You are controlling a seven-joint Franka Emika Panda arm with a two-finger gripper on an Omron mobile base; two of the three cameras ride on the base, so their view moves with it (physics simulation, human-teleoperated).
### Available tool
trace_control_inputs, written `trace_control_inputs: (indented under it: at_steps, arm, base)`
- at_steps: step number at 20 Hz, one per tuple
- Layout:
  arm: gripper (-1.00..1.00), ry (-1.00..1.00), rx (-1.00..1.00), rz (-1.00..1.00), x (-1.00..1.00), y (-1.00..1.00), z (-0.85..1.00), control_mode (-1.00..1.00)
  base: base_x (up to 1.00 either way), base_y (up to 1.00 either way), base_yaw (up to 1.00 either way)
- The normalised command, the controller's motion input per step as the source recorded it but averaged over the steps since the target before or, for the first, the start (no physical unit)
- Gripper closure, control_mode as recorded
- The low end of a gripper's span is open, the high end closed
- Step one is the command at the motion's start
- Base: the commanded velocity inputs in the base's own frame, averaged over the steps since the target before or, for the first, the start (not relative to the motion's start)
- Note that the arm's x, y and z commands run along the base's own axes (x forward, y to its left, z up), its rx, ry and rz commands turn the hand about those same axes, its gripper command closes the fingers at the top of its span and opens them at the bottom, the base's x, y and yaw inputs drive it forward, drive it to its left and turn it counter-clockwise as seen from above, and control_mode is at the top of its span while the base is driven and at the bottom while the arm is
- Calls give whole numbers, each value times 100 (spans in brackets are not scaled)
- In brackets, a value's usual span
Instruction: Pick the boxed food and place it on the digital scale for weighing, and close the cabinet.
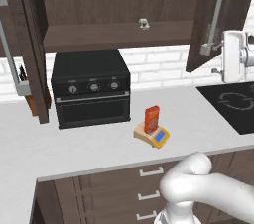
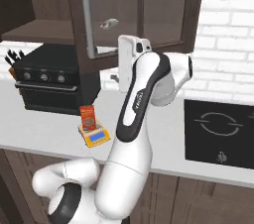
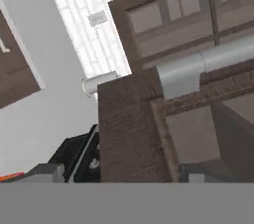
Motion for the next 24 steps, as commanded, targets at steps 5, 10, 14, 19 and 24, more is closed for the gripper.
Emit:
trace_control_inputs:
  at_steps: [5,10,14,19,24]
  arm:
    - [-100,35,-6,-39,88,20,27,-100]
    - [-100,30,-7,-39,70,30,13,-100]
    - [-100,23,-6,-39,74,33,0,-100]
    - [-100,25,-2,-35,90,22,-1,-100]
    - [-100,24,0,-28,86,3,-18,-100]
  base:
    - [0,0,0]
    - [0,0,0]
    - [0,0,0]
    - [0,0,0]
    - [0,0,0]
